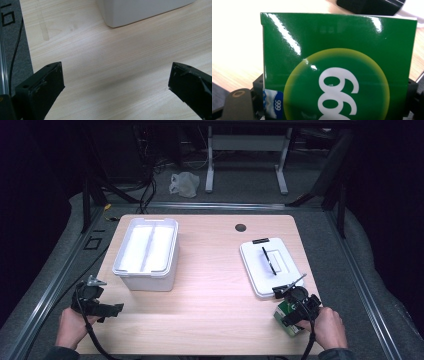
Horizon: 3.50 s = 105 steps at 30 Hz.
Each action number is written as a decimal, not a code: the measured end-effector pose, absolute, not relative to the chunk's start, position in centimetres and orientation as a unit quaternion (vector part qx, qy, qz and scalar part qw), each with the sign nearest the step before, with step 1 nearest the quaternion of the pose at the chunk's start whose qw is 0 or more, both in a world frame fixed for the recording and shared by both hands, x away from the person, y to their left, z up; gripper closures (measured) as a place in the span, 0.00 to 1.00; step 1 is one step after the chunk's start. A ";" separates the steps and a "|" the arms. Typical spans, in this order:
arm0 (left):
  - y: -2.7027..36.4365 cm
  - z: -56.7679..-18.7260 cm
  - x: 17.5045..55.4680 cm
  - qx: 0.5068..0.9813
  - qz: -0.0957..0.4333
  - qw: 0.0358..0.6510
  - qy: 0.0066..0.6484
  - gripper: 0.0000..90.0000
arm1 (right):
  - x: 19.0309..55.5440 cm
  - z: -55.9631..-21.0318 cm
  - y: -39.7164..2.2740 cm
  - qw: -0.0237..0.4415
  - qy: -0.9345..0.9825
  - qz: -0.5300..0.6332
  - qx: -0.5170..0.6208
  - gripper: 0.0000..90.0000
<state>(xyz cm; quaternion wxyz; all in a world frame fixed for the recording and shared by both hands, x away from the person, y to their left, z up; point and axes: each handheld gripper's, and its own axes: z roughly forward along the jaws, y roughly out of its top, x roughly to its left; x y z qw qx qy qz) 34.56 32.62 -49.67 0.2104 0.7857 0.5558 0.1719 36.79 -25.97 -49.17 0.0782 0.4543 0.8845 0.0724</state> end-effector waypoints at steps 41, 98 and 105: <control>32.8 -43.0 35.4 0.770 0.165 0.247 0.565 0.00 | 36.8 -46.3 -27.4 0.103 0.856 0.116 0.493 0.00; 23.0 -40.9 55.2 0.783 0.047 0.099 0.612 0.63 | 37.1 -46.0 -27.7 0.112 0.849 0.131 0.500 0.05; 22.7 -41.4 54.7 0.783 0.046 0.082 0.614 0.74 | 37.1 -45.9 -27.6 0.114 0.849 0.131 0.499 0.06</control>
